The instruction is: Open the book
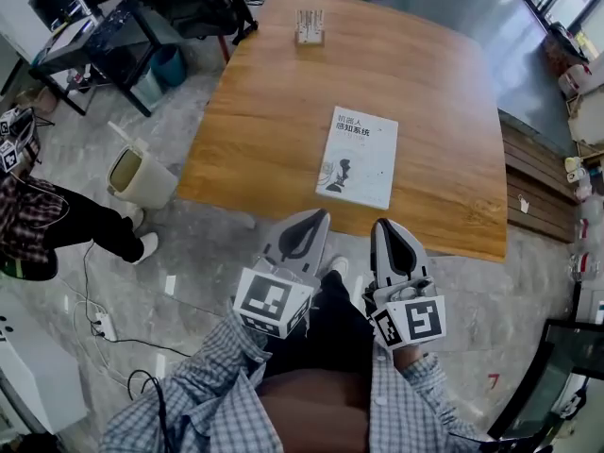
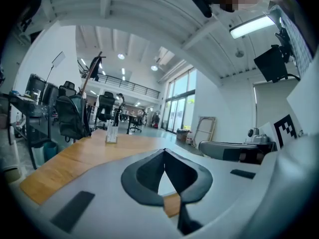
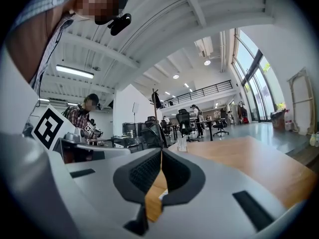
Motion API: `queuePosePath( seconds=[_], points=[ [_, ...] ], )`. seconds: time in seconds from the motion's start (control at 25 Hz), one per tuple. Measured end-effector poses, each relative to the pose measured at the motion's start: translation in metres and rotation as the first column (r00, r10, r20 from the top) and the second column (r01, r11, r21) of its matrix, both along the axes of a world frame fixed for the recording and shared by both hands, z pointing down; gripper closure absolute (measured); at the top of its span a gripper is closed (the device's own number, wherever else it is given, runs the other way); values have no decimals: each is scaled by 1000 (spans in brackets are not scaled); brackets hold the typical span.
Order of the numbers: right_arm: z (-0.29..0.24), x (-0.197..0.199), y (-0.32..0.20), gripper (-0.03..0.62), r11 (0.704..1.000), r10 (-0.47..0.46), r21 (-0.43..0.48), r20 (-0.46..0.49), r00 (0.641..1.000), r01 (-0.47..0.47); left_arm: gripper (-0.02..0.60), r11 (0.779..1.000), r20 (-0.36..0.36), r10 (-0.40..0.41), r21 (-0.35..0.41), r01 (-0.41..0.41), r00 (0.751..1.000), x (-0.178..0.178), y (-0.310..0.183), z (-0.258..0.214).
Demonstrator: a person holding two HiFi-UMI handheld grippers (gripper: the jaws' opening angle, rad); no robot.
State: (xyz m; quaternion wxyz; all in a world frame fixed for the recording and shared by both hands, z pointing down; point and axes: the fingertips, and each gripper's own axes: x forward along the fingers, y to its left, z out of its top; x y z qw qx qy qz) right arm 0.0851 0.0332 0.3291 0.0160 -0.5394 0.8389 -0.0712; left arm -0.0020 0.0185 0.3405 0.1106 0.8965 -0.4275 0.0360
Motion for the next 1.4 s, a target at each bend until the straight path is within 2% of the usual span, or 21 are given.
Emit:
queuePosePath(
  seconds=[0.28,0.4,0.64,0.8,0.92,1.04,1.4],
  points=[
    [-2,32,-74,576,996,-91,-4,-10,996,91,574,997,-23,-80,-2,80,997,29,-78,-5],
    [-1,40,-93,575,990,-138,11,-44,989,139,574,994,-22,-104,-25,103,994,41,-99,1],
    [-1,58,-128,574,986,-167,4,-14,986,167,574,992,2,-120,-27,120,993,59,-129,-2],
    [4,70,-145,574,991,-130,-24,2,992,130,574,992,23,-121,-23,122,992,60,-145,-3],
    [14,76,-152,574,994,-85,-62,9,996,86,574,994,34,-101,-48,102,994,59,-152,4],
    [24,76,-156,574,994,-62,-89,-27,998,60,574,996,45,-64,-60,66,997,62,-161,12],
    [57,76,-174,574,973,72,-216,-43,996,-80,574,991,53,35,-127,-28,998,54,-186,37]
  ],
)
